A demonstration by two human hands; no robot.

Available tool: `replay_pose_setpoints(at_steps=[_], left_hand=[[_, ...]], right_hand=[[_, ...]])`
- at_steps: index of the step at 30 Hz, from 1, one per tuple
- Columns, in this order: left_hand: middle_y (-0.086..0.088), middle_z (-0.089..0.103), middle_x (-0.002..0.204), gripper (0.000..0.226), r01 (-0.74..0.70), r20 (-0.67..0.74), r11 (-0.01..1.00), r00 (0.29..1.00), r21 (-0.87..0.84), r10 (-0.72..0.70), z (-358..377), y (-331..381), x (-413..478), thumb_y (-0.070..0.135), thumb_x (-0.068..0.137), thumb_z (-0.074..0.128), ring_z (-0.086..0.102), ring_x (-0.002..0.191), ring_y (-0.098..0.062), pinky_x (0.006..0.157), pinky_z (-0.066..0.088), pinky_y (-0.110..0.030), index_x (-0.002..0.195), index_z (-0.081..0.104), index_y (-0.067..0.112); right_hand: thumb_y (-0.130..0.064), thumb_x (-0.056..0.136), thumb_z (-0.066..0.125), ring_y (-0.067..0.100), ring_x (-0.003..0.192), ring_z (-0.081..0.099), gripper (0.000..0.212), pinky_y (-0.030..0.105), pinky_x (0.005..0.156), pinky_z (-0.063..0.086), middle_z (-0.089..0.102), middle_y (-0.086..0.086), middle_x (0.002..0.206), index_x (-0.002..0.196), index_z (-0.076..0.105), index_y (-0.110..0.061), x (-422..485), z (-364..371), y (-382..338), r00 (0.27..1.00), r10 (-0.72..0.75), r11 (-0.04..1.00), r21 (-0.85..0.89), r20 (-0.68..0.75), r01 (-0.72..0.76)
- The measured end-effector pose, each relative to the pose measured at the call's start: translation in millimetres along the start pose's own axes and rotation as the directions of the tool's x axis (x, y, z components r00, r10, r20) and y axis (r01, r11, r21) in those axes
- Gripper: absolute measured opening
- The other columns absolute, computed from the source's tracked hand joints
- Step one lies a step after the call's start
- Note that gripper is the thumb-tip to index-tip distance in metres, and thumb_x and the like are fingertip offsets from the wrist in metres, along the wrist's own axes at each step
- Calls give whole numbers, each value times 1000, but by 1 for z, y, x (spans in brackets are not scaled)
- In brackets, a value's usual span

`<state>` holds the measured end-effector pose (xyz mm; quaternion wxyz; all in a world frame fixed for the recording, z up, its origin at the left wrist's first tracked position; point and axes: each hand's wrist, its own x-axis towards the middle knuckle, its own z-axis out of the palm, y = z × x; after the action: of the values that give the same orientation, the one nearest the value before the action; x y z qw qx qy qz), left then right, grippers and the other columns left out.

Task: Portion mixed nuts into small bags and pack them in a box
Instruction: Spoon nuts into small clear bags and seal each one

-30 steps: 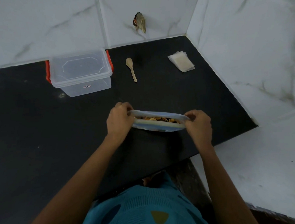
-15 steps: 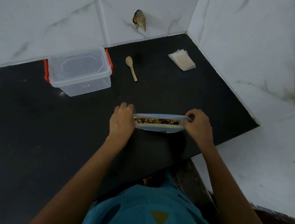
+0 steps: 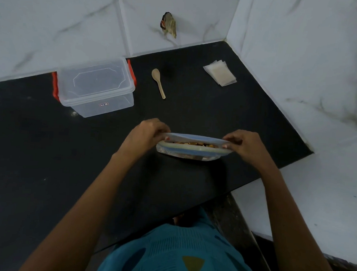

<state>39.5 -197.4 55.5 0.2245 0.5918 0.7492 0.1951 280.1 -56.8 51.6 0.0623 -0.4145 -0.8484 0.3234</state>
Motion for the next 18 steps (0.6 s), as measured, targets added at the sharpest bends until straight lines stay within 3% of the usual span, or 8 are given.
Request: replay_pose_setpoints(at_steps=[3, 7, 9, 11, 14, 16, 18], left_hand=[[-4, 55, 109, 22, 13, 54, 999, 998, -30, -11, -1, -3, 7, 17, 91, 53, 54, 98, -12, 86, 45, -27, 111, 61, 8], [-1, 45, 108, 19, 124, 267, 979, 961, -161, -78, -5, -9, 18, 19, 96, 44, 46, 99, -12, 85, 38, -25, 109, 57, 13], [1, 47, 105, 15, 281, 367, 900, 918, -333, -151, -5, -10, 18, 21, 97, 41, 46, 98, -12, 83, 38, -24, 105, 54, 18], [4, 52, 97, 16, 443, 442, 746, 869, -498, -221, 0, -9, 19, 22, 98, 40, 48, 92, -11, 79, 37, -21, 100, 55, 18], [0, 55, 93, 21, 575, 487, 521, 816, -631, -312, 12, -12, 22, 25, 98, 42, 49, 92, -13, 83, 37, -24, 90, 59, 16], [-3, 58, 91, 22, 610, 516, 333, 790, -719, -332, 18, -13, 23, 25, 97, 44, 52, 88, -12, 80, 41, -23, 89, 60, 13], [-5, 60, 93, 17, 599, 537, 144, 782, -788, -316, 22, -16, 22, 21, 95, 47, 54, 89, -13, 84, 44, -26, 95, 61, 11]], right_hand=[[-8, 78, 68, 8, 85, 60, 32, 22, 78, 48, 62, -2, 90, 109, 62, -15, 4, -1, 2, 999, 32, 996, 87, 41, -35], [-9, 79, 68, -2, 79, 59, 29, 15, 70, 46, 65, -6, 82, 104, 57, -19, 13, -9, 1, 978, 97, 960, 242, 185, -141], [-11, 81, 65, 1, 80, 59, 27, 16, 68, 43, 65, -3, 84, 106, 55, -19, 16, -11, 2, 951, 132, 930, 297, 278, -216], [-12, 85, 60, 7, 83, 59, 22, 21, 69, 43, 64, 0, 88, 105, 54, -20, 18, -8, 6, 929, 171, 872, 388, 328, -298], [-8, 91, 51, 11, 83, 55, 14, 24, 65, 51, 56, 0, 92, 97, 53, -20, 21, 6, 11, 912, 237, 665, 629, 334, -403], [-5, 93, 45, 9, 75, 54, 14, 19, 57, 53, 52, 0, 86, 92, 51, -18, 21, 18, 14, 897, 284, 433, 789, 339, -436], [-4, 88, 55, 7, 67, 59, 14, 20, 56, 54, 55, -1, 80, 88, 52, -18, 20, 27, 18, 872, 299, 154, 883, 387, -444]])
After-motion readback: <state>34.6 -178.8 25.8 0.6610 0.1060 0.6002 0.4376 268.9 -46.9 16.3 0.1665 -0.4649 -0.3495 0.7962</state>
